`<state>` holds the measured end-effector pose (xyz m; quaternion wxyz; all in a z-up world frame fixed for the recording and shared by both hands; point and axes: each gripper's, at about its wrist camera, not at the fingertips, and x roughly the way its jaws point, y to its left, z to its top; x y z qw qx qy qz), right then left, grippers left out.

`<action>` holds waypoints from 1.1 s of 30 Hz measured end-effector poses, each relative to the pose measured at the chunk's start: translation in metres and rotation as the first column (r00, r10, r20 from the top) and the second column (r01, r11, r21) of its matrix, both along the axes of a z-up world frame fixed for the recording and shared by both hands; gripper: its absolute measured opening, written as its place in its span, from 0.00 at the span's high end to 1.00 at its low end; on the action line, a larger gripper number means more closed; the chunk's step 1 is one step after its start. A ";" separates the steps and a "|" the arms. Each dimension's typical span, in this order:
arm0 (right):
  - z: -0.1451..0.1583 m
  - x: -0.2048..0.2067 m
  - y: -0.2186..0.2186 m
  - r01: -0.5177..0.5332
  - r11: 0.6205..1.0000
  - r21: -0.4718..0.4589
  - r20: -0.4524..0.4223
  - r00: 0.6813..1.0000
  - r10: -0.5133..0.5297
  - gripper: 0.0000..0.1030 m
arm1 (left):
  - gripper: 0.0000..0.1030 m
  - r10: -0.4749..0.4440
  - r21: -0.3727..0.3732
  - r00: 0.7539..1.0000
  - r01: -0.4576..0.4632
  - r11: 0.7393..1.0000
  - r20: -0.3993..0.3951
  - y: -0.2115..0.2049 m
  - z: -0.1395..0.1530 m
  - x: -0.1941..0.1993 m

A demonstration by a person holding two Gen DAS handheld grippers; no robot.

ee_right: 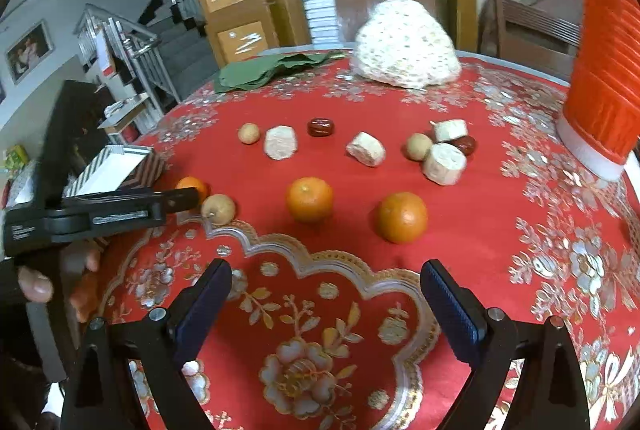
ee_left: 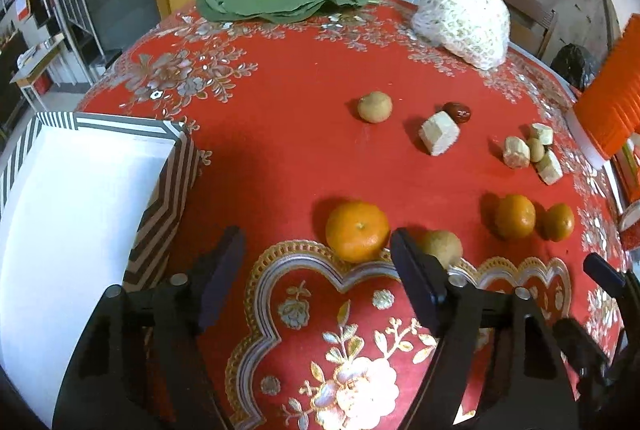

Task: Organize fruits
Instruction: 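Grasp a mandarin orange with the left tool while the right tool grasps a brown round fruit, then carry both fruits over the white box and open both tools to drop them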

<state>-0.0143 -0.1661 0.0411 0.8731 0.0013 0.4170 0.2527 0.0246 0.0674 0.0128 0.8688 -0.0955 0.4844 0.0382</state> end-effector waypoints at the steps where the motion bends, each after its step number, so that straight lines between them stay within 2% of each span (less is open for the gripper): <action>1: 0.001 -0.001 0.004 -0.018 1.000 -0.002 0.006 1.000 0.018 0.09 | 0.29 0.000 -0.002 1.000 0.000 1.000 -0.001 0.000 0.000 0.001; 4: 0.003 0.000 0.022 -0.088 0.996 -0.011 0.010 0.996 0.088 0.17 | 0.35 -0.003 -0.004 1.000 0.003 1.000 -0.005 -0.003 -0.002 0.004; 6: 0.002 0.001 0.034 -0.130 0.991 -0.013 0.010 0.992 0.130 0.25 | 0.48 -0.011 0.004 1.000 0.011 1.000 0.002 -0.004 0.000 0.004; 7: 0.001 0.002 0.040 -0.149 0.989 -0.018 0.009 0.989 0.149 0.27 | 0.63 -0.015 0.001 1.000 0.015 1.000 0.001 -0.004 0.001 0.004; 8: -0.001 0.003 0.045 -0.165 0.986 -0.025 0.005 0.986 0.165 0.31 | 0.69 -0.016 -0.004 1.000 0.016 1.000 0.000 -0.004 0.001 0.004; 9: -0.002 0.005 0.051 -0.182 0.983 -0.032 0.003 0.983 0.182 0.36 | 0.69 -0.014 -0.014 1.000 0.013 1.000 -0.006 -0.002 0.002 0.003; 11: -0.004 0.007 0.063 -0.212 0.976 -0.047 0.004 0.977 0.212 0.39 | 0.69 -0.005 -0.049 1.000 0.004 0.999 -0.007 0.004 0.004 -0.001; 20: -0.004 0.023 0.100 -0.293 0.953 -0.077 0.034 0.954 0.296 0.40 | 0.70 0.005 -0.085 0.998 0.000 0.996 0.062 0.014 0.039 -0.033; 22: -0.009 0.030 0.108 -0.300 0.950 -0.091 0.024 0.953 0.303 0.46 | 0.70 0.004 -0.090 0.998 0.001 0.996 0.062 0.016 0.043 -0.039; 24: -0.017 0.036 0.116 -0.310 0.944 -0.112 -0.006 0.950 0.311 0.66 | 0.69 -0.003 -0.093 0.998 0.009 0.996 0.065 0.018 0.048 -0.046; 26: -0.022 0.037 0.121 -0.323 0.935 -0.145 -0.012 0.946 0.325 0.72 | 0.69 -0.004 -0.089 0.998 0.010 0.996 0.069 0.019 0.053 -0.051; 33: -0.011 0.029 0.114 -0.311 0.939 -0.150 0.003 0.949 0.315 0.73 | 0.70 0.011 -0.071 0.995 -0.004 0.997 0.095 0.030 0.067 -0.068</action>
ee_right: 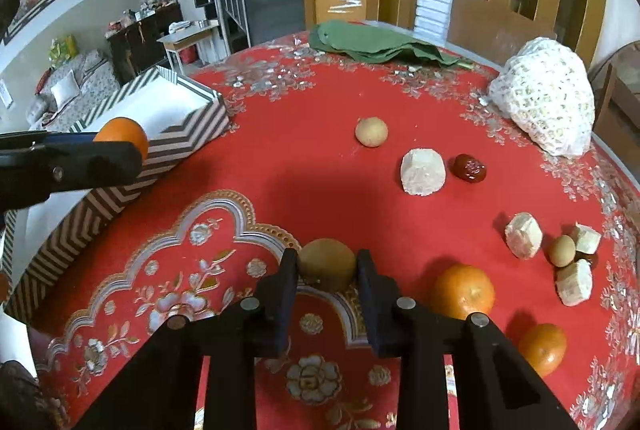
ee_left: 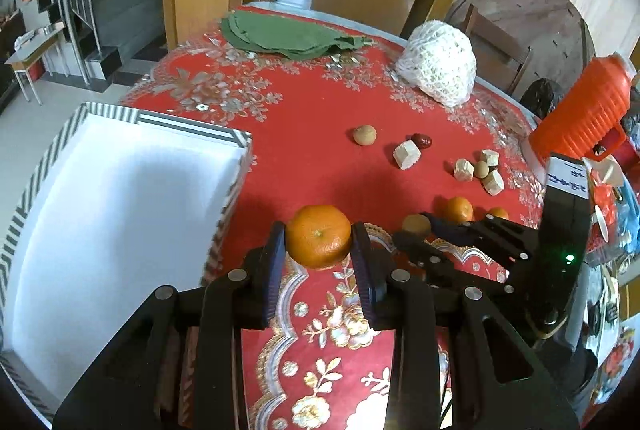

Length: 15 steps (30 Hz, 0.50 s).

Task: Organize fruits
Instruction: 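Carry both fruits over the white box and open both tools to drop them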

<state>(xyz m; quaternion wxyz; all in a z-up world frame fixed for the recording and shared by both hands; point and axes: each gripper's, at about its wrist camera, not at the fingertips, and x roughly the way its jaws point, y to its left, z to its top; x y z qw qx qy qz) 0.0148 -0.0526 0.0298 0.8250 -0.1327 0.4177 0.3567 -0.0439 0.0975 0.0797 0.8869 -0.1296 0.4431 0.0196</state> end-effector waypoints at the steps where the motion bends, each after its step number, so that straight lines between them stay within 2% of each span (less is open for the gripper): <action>1: 0.003 -0.002 -0.001 0.004 1.000 0.008 0.003 1.000 -0.004 0.73 | 0.70 0.003 0.006 1.000 -0.003 1.000 0.004 0.002 0.002 -0.002; 6: 0.016 -0.013 0.003 -0.005 0.999 0.048 0.013 1.000 0.004 0.73 | 0.69 0.027 0.034 0.999 -0.027 0.999 0.019 0.013 0.010 -0.013; 15: 0.030 -0.034 0.038 -0.089 0.994 0.058 0.022 0.996 0.088 0.73 | 0.70 0.088 0.063 0.996 -0.089 0.994 0.019 0.044 0.011 -0.032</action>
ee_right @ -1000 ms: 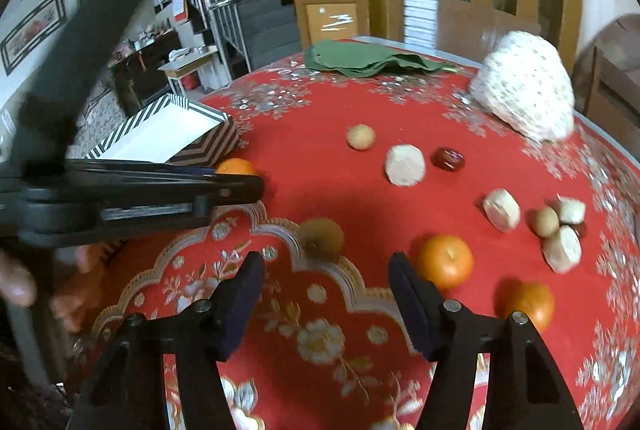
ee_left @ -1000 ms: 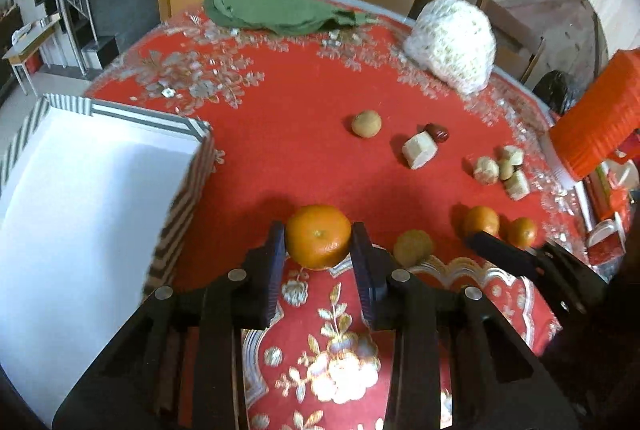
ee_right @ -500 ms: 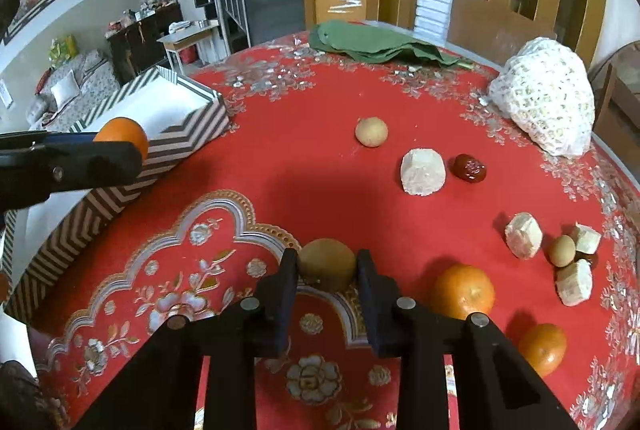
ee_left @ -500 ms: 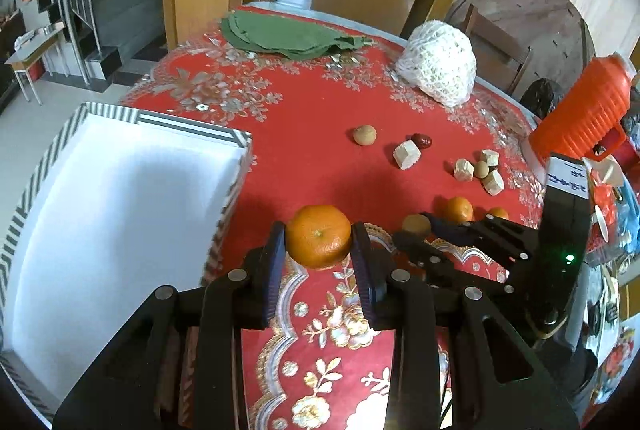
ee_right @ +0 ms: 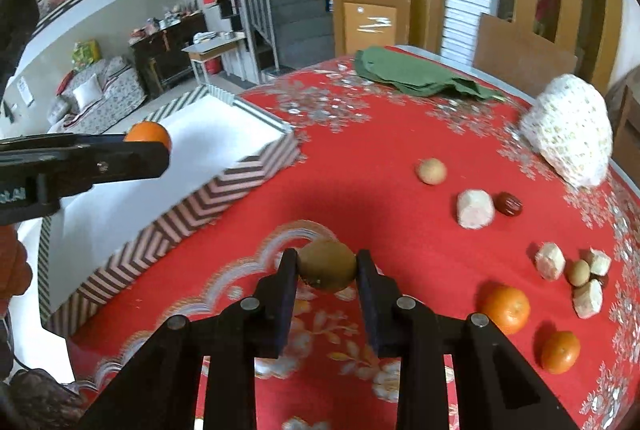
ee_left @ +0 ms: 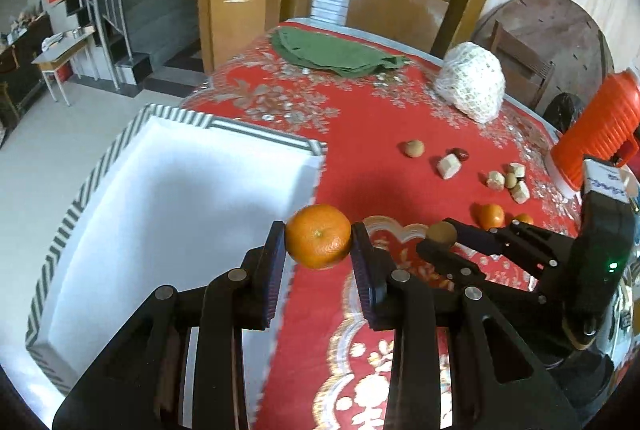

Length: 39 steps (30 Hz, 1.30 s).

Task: Organize fruits
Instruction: 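Carry both fruits over the white box and open both tools to drop them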

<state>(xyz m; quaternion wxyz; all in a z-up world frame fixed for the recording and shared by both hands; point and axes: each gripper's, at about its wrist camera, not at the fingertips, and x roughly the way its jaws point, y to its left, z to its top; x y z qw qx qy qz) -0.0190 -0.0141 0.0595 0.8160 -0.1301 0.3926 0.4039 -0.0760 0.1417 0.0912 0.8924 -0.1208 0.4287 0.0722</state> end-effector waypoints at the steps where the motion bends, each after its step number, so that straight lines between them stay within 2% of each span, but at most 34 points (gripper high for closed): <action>1: 0.001 -0.001 0.005 -0.008 1.000 0.003 0.001 1.000 0.008 0.73 | 0.70 0.010 0.003 1.000 -0.010 1.000 -0.003 0.005 -0.001 -0.002; 12: 0.013 -0.017 0.062 -0.114 0.993 0.019 0.009 0.993 0.114 0.73 | 0.70 0.117 -0.004 0.992 -0.117 0.993 -0.040 0.058 -0.015 -0.010; 21: 0.014 -0.024 0.110 -0.199 0.980 -0.003 0.013 0.980 0.199 0.73 | 0.70 0.202 -0.025 0.974 -0.206 0.978 -0.105 0.101 -0.042 -0.010; 31: -0.004 -0.024 0.145 -0.250 0.967 -0.047 -0.024 0.968 0.249 0.73 | 0.70 0.237 -0.026 0.962 -0.242 0.970 -0.139 0.123 -0.061 -0.005; 39: -0.017 -0.026 0.162 -0.290 0.955 -0.062 -0.052 0.956 0.288 0.73 | 0.70 0.274 -0.001 0.950 -0.277 0.961 -0.149 0.129 -0.067 -0.001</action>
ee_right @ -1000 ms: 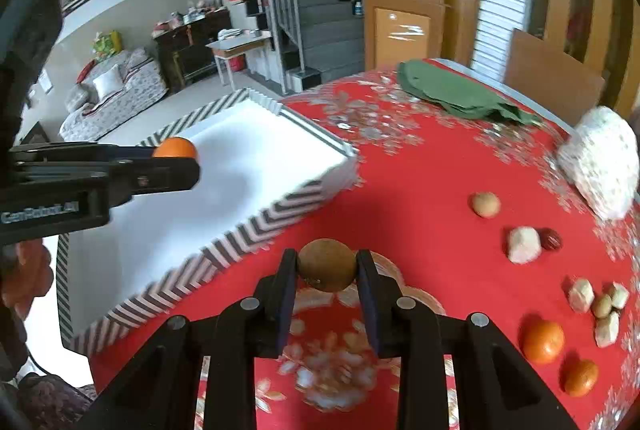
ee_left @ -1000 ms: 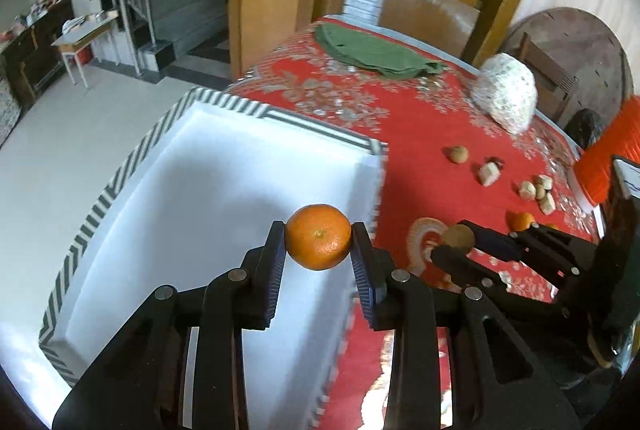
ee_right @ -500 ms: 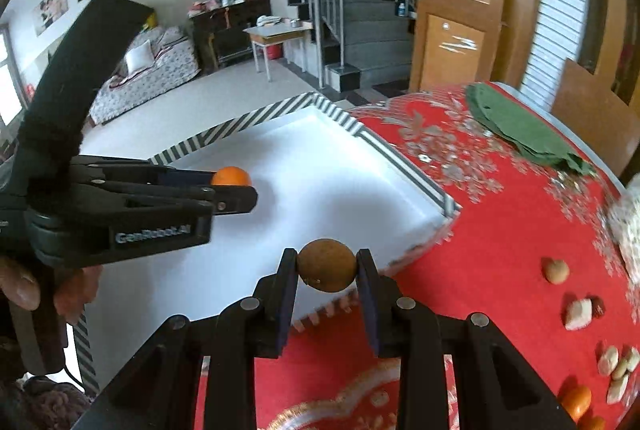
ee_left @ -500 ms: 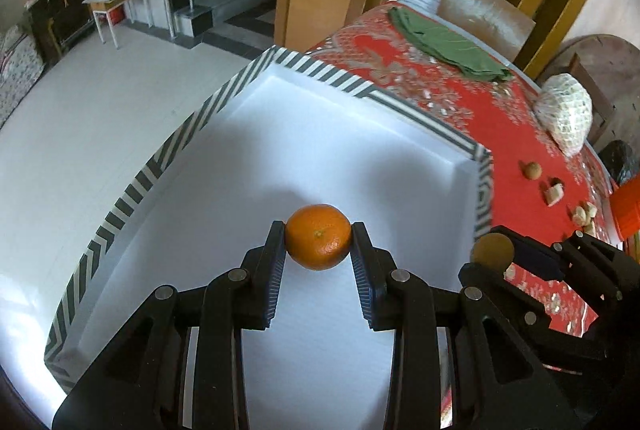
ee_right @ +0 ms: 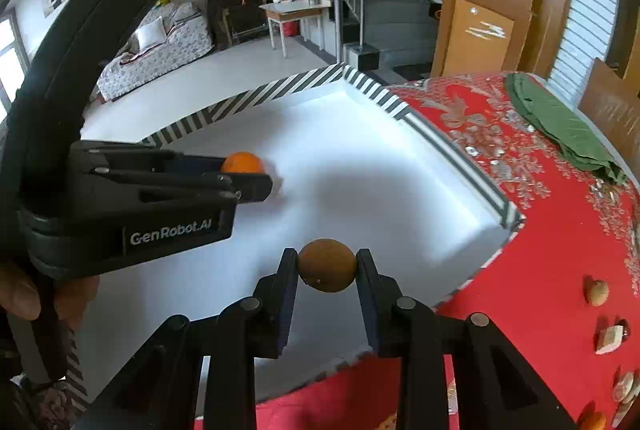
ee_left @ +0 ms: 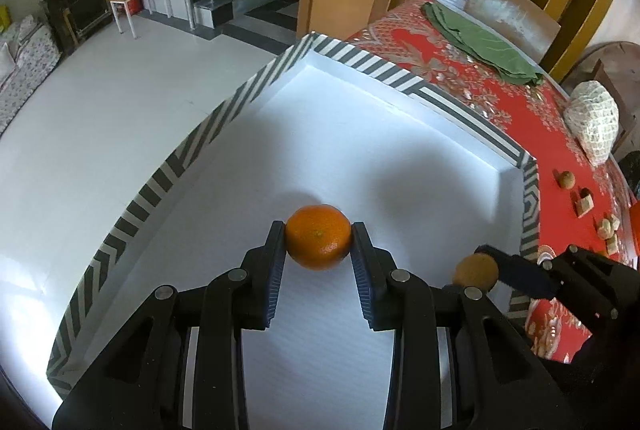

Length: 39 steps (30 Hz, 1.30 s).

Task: Organize fruits
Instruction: 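Carry both fruits over the white box and open both tools to drop them, then move both tools back over the table toward the remaining fruits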

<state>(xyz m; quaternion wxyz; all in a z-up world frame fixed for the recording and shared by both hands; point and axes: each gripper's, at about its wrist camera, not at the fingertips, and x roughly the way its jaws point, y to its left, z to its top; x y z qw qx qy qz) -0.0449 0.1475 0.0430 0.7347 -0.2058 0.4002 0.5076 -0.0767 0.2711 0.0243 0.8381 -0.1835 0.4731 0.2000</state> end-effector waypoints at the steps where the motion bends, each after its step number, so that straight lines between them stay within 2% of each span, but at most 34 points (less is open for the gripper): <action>1: -0.001 -0.001 0.001 -0.004 1.000 -0.002 -0.003 1.000 0.004 0.73 | 0.70 0.002 -0.002 1.000 -0.002 1.000 -0.002 0.001 -0.001 0.000; 6: -0.007 -0.002 0.004 -0.011 1.000 -0.004 -0.020 1.000 0.011 0.72 | 0.70 0.026 -0.020 1.000 -0.026 0.999 -0.013 0.006 -0.004 -0.002; 7: -0.006 -0.003 0.004 -0.012 1.000 -0.001 -0.023 1.000 0.012 0.70 | 0.67 0.032 -0.023 0.999 -0.032 0.999 -0.009 0.007 -0.004 -0.002; 9: -0.005 -0.005 0.003 -0.011 1.000 0.008 -0.020 1.000 0.011 0.57 | 0.62 0.046 -0.029 0.999 -0.046 0.999 -0.007 0.009 -0.003 -0.004; 11: -0.003 -0.007 0.001 -0.007 1.000 0.016 -0.018 1.000 0.007 0.54 | 0.48 0.061 -0.035 0.998 -0.061 0.998 -0.005 0.010 -0.004 -0.006; 13: 0.000 -0.007 -0.003 0.002 1.000 0.025 -0.023 1.000 -0.002 0.54 | 0.45 0.068 -0.038 0.998 -0.068 0.997 0.002 0.010 -0.002 -0.008; 24: 0.027 -0.004 -0.054 0.111 0.984 0.140 -0.055 0.993 -0.104 0.52 | 0.45 0.032 0.044 0.998 -0.034 0.998 0.057 -0.018 0.026 -0.020; 31: 0.029 0.004 -0.099 0.216 0.965 0.147 -0.068 0.976 -0.208 0.52 | 0.45 -0.023 0.048 0.995 0.018 0.999 0.098 -0.045 0.043 -0.021; 39: 0.025 0.013 -0.170 0.358 0.926 0.122 -0.064 0.934 -0.353 0.52 | 0.45 -0.142 0.051 0.983 0.137 0.989 0.117 -0.096 0.053 -0.008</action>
